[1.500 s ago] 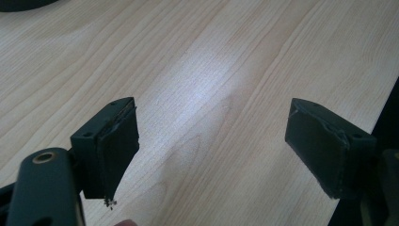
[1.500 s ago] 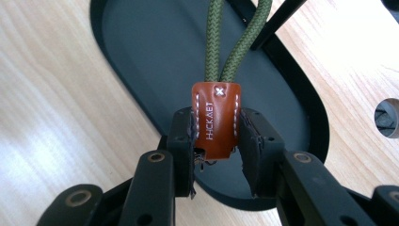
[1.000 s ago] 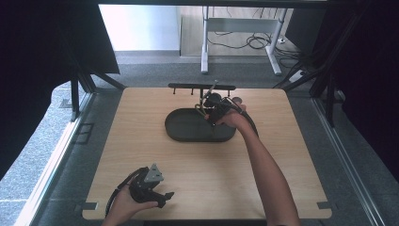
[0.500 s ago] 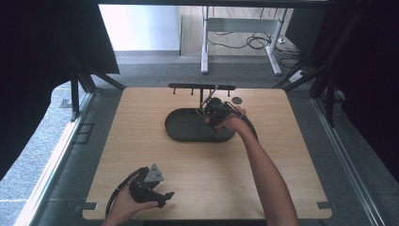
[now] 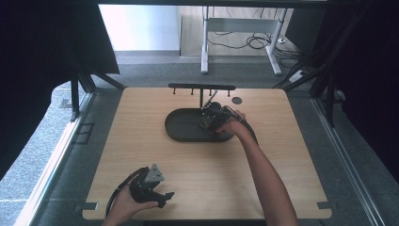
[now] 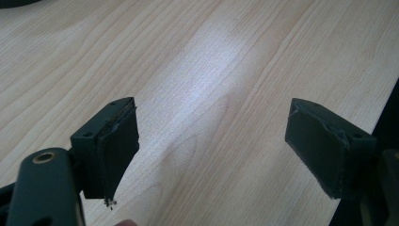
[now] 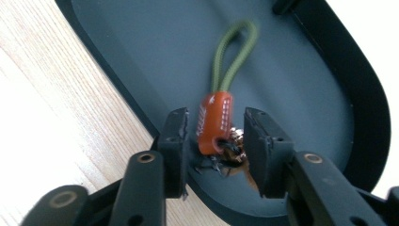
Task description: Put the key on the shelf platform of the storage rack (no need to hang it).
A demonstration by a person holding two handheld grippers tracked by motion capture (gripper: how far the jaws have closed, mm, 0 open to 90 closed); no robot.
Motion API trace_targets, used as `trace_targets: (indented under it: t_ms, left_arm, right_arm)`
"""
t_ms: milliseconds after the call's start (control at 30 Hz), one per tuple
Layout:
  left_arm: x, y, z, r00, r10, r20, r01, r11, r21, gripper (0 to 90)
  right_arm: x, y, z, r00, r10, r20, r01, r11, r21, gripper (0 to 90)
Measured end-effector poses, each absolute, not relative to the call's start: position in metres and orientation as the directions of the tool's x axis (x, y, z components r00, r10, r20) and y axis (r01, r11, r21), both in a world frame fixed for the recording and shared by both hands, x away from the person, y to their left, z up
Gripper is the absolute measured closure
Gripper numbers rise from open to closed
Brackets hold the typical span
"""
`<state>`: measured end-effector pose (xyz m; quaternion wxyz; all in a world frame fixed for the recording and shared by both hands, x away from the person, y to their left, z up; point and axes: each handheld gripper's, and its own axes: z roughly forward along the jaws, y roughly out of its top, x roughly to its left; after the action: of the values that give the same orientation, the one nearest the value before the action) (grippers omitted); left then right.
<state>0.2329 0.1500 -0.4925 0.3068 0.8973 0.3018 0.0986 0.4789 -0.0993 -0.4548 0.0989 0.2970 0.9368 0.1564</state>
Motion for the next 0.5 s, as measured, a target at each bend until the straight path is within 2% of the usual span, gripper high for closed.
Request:
trace_targets:
  t_ms: [500]
  left_arm:
    - [0.233, 0.150, -0.492, 0.796, 0.606, -0.006, 0.483, -0.628, 0.610, 18.5]
  right_arm:
    - [0.463, -0.108, -0.437, -0.807, 0.583, -0.092, 0.506, 0.764, 0.401, 58.9]
